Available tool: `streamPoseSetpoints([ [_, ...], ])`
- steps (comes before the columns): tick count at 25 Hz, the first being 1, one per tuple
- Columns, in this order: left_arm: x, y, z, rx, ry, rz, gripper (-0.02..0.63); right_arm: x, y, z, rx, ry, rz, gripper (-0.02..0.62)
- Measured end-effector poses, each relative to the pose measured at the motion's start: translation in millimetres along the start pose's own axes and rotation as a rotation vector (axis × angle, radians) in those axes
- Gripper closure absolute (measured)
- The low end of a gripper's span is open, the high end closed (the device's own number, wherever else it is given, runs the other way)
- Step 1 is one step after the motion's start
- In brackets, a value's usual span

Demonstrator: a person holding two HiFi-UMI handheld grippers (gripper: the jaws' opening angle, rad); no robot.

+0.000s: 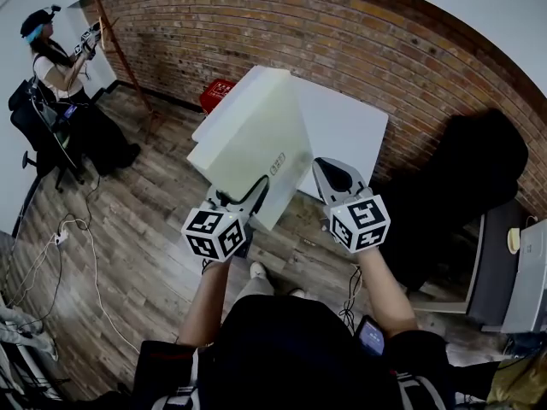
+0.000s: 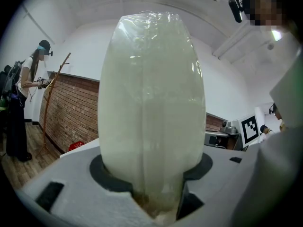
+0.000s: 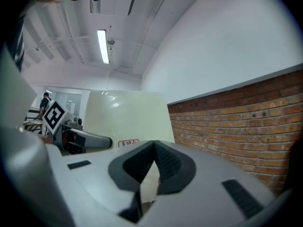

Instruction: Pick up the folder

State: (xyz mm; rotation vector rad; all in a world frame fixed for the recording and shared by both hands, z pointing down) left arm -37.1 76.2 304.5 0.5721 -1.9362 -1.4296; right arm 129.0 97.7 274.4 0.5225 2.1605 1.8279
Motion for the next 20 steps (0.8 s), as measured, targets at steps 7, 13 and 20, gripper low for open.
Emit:
streamPoseSetpoints([
  [7, -6.4, -2.2, 4.7, -0.006, -0.007, -0.012, 0.331, 1.4, 2.1, 5.6, -0.006, -0.012, 0.002, 0.568],
  [13, -6.9, -1.8, 6.0, -0.006, -0.015, -0.013, 0.331, 1.8, 5.6, 4.3, -0.002, -0.02, 0.005, 0.568],
  [20, -12.8, -0.4, 7.5, -0.005, -0.009, -0.026, 0.331, 4.4, 3.5, 8.0, -0.009, -0.03, 0.019, 0.568],
])
Point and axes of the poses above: the fingertips, and each gripper's own axes: z backward along the fingers, x to its left, y out of its underside, the point moved 3 cm from there along z, backward along the fingers, and after that the axes turned 6 degrees about x, right-handed, at the moved point
